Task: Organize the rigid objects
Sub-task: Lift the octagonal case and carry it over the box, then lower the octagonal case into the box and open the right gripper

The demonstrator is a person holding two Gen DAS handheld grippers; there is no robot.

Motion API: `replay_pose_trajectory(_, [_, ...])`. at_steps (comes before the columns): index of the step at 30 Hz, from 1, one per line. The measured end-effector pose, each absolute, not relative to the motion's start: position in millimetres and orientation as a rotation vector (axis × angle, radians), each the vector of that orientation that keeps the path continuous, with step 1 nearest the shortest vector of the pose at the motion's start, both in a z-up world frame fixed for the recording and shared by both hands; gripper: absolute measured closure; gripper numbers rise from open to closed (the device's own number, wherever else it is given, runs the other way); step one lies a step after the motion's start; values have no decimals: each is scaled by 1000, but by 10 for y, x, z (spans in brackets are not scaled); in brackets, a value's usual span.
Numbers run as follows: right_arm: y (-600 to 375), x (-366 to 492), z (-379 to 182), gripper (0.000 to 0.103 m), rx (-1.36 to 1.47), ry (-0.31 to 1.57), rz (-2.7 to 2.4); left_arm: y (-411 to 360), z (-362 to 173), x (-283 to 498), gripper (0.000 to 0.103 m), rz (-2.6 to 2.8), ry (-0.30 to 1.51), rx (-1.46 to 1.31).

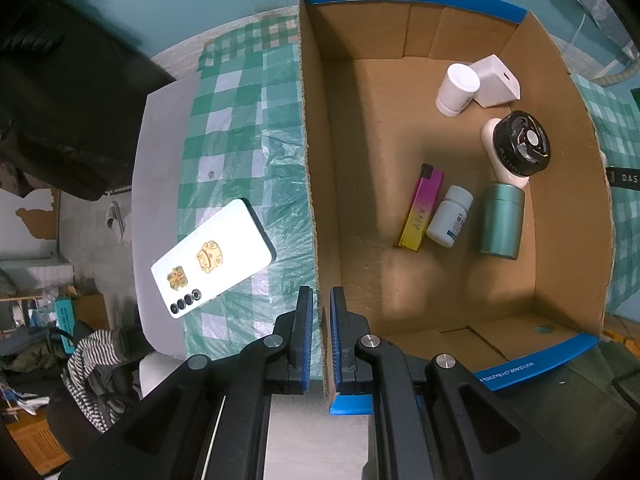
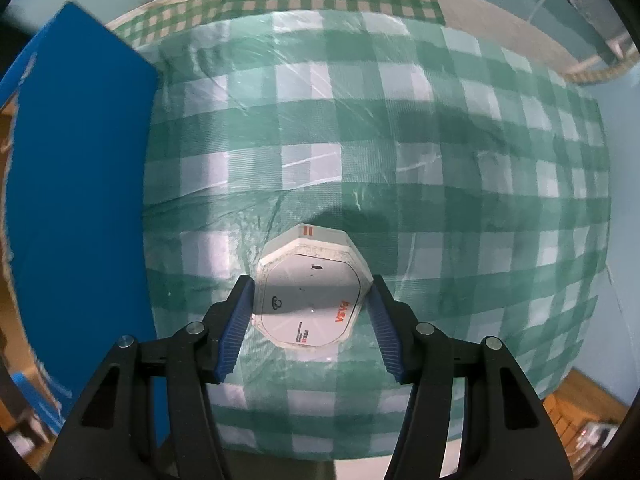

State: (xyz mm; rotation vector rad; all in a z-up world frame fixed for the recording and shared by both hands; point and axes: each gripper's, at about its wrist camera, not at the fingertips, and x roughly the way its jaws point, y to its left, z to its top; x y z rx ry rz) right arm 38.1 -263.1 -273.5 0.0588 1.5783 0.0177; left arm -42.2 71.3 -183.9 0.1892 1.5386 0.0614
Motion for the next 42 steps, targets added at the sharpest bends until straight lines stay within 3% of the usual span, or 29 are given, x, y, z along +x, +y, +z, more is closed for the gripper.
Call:
replay_pose_trajectory(17, [-2186, 276, -1876, 46, -79, 1462, 188, 706, -1850, -420, 95, 61, 1539, 188])
replay_pose_trajectory(42, [-1229, 366, -1606, 46, -311, 1357, 450, 701, -1828, -411, 95, 62, 1535, 185])
